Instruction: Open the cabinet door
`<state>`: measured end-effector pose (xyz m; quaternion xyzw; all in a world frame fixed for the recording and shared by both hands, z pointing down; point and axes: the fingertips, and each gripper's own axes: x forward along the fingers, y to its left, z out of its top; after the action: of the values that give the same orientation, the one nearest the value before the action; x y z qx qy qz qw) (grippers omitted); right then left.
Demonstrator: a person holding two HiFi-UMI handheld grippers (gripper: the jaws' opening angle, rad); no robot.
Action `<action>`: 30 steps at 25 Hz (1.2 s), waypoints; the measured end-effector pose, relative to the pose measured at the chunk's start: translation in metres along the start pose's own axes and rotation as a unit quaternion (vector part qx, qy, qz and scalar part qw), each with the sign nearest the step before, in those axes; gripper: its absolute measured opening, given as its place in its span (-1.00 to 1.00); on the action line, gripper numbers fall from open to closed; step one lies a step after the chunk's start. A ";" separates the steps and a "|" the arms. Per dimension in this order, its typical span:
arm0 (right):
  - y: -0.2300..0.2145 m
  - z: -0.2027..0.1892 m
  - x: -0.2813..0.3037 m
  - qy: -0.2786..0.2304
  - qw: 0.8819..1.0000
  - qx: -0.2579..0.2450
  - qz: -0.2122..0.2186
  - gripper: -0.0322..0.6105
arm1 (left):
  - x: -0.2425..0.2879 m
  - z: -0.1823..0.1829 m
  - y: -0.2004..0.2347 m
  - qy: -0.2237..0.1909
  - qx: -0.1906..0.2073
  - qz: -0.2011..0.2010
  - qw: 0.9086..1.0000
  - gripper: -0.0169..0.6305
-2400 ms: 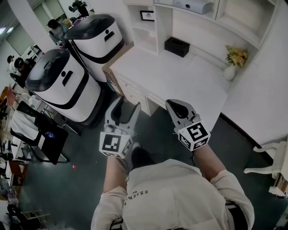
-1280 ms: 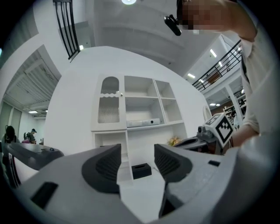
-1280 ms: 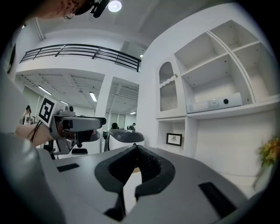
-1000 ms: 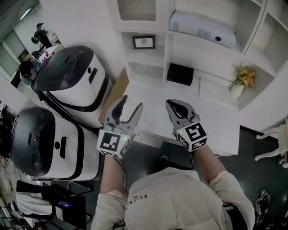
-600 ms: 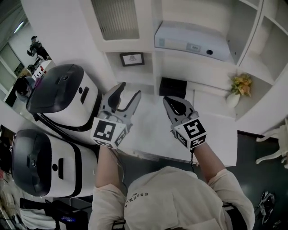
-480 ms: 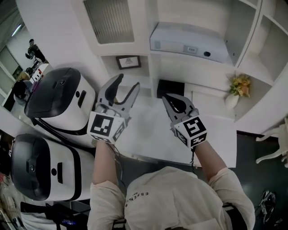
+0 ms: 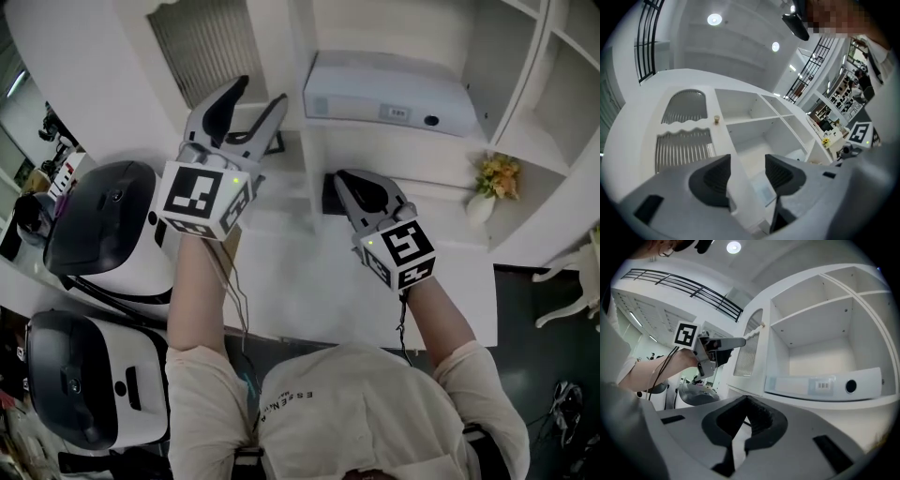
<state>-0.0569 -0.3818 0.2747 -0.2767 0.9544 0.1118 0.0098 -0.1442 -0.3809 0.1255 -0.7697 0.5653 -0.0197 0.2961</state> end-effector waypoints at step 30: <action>-0.031 0.005 0.044 0.012 0.995 0.001 -0.098 -0.86 | 0.123 0.103 0.104 -0.124 0.111 0.016 0.986 -0.65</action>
<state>-0.0778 -0.4297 0.2599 -0.3704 0.9227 0.1061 0.0097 -0.1518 -0.4635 -0.0469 -0.7193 0.5305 0.0180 0.4482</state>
